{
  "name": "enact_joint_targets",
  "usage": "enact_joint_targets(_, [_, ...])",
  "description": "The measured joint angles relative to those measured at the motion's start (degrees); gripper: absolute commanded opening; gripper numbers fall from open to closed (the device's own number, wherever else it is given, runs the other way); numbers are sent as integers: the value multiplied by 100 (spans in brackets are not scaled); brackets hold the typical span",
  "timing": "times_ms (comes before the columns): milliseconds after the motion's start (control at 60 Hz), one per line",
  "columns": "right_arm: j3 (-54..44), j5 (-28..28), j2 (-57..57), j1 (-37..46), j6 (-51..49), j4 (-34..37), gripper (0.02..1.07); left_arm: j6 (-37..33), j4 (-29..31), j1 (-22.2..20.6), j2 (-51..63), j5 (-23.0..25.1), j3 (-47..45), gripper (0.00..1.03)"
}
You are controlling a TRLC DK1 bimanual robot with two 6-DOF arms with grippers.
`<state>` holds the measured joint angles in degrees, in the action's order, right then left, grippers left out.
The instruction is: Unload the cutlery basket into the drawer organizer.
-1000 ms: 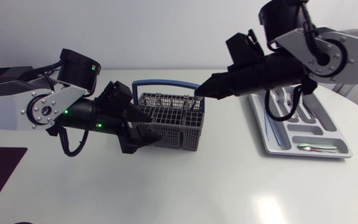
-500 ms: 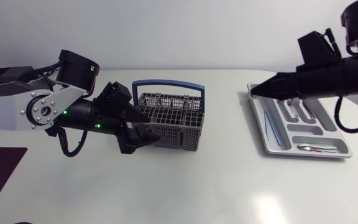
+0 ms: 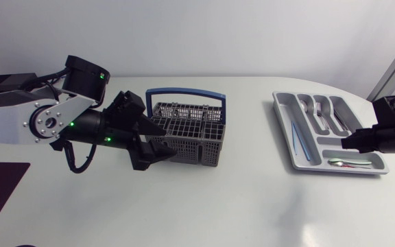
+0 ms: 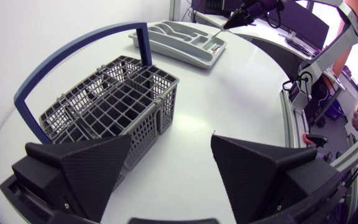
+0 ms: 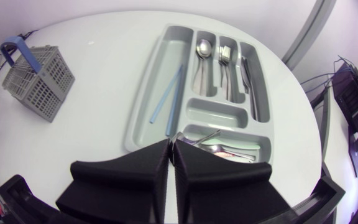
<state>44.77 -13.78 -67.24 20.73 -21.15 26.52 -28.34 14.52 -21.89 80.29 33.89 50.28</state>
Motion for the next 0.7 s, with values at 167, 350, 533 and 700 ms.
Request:
enact_joint_targets(167, [-195, 103, -433, 505, -236, -520, 11, 0, 13, -39, 0, -4, 0, 95])
enact_joint_targets(350, [-214, 188, -1123, 859, -315, -1128, 11, 0, 61, -42, 0, -7, 0, 95])
enact_joint_targets(533, [-208, 345, -1832, 1003, -313, -1486, 13, -2, 175, 4, -13, -7, 0, 95])
enact_joint_targets(700, [-74, 466, -2238, 1051, -313, -1694, 49, -24, 256, 225, -131, -7, 0, 95])
